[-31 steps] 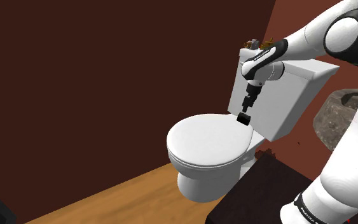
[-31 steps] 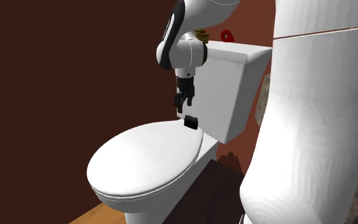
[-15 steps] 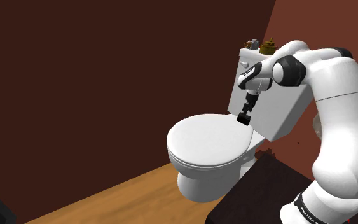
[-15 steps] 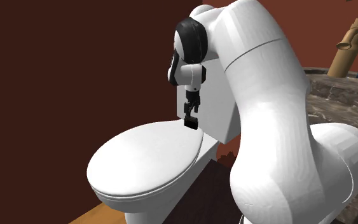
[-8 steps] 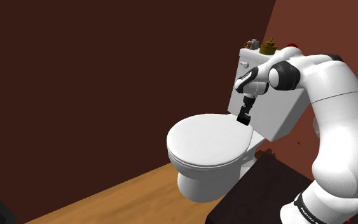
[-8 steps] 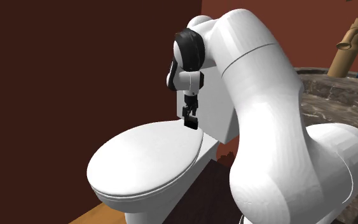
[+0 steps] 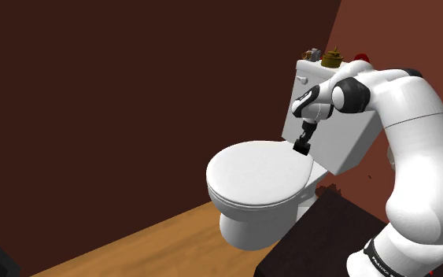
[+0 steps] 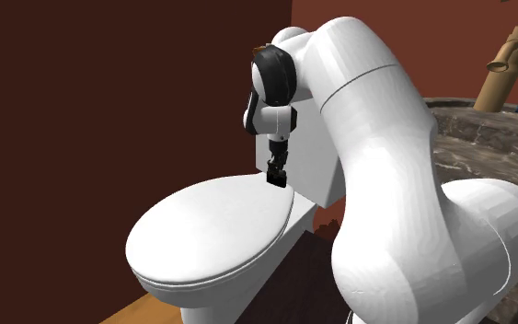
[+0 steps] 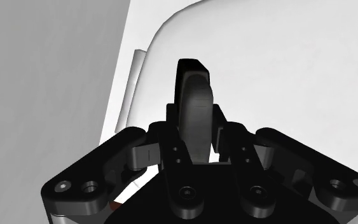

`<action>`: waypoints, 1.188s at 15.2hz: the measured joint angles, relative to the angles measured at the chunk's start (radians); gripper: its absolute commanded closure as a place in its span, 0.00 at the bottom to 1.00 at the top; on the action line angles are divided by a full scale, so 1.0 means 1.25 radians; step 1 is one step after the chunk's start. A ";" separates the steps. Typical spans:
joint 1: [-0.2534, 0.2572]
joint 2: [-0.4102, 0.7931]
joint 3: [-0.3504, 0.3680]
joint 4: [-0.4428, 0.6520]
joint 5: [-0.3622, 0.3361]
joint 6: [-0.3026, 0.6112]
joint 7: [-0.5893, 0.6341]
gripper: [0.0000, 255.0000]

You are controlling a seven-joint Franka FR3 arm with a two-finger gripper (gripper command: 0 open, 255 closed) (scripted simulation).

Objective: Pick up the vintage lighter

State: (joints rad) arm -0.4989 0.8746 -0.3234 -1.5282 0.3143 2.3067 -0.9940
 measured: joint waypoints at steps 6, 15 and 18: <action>0.002 -0.015 -0.004 -0.013 -0.006 -0.015 0.001 1.00; 0.013 -0.076 -0.021 -0.025 -0.024 -0.071 0.009 1.00; 0.017 -0.100 -0.027 -0.029 -0.032 -0.090 0.012 1.00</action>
State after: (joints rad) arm -0.4781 0.7499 -0.3570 -1.5639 0.2747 2.1946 -0.9791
